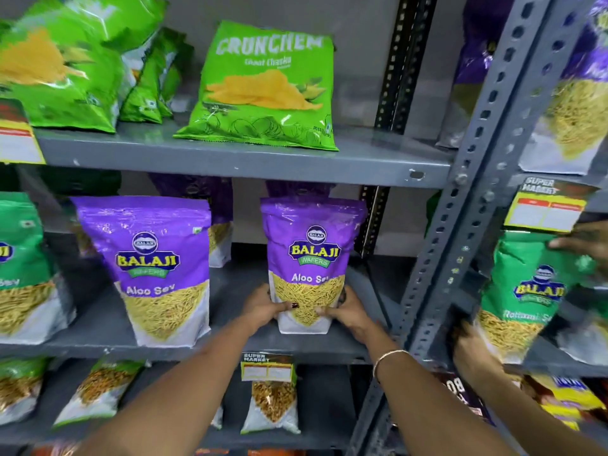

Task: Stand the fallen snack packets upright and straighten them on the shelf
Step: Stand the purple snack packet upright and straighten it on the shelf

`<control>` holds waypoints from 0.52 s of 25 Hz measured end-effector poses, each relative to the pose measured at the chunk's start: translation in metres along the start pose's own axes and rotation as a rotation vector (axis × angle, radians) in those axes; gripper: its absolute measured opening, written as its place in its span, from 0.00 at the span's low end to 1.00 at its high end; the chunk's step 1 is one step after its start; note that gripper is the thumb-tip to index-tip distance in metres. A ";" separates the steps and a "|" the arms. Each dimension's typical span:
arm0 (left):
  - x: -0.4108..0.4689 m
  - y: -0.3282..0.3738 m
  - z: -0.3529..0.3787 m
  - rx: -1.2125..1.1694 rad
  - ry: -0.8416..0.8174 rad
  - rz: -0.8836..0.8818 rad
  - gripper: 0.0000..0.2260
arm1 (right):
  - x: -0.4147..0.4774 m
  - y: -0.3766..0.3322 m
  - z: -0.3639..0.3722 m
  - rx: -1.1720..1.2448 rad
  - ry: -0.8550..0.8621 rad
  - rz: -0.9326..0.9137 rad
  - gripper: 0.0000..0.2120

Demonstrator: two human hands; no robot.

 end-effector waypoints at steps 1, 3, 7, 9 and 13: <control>-0.004 -0.002 0.000 0.019 -0.009 -0.005 0.14 | -0.007 0.000 0.000 -0.001 0.020 0.007 0.35; -0.011 -0.002 0.000 0.037 -0.023 -0.008 0.17 | -0.018 0.000 0.000 -0.010 0.033 0.009 0.34; -0.024 -0.001 0.001 0.071 -0.028 -0.012 0.16 | -0.032 0.000 0.000 -0.023 0.042 0.021 0.33; -0.028 -0.002 0.001 0.080 -0.034 -0.014 0.16 | -0.040 -0.002 -0.001 -0.056 0.051 0.034 0.33; -0.033 -0.004 0.001 0.090 -0.030 -0.014 0.16 | -0.051 -0.005 -0.001 -0.093 0.056 0.028 0.33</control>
Point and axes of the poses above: each hand's wrist, its own x-axis towards the middle knuckle, its own z-axis out of the palm, y = z × x, the point moved 6 cm from there along x, towards the middle knuckle, and after that the axes turned 2 degrees about z, right-handed, at the moved point
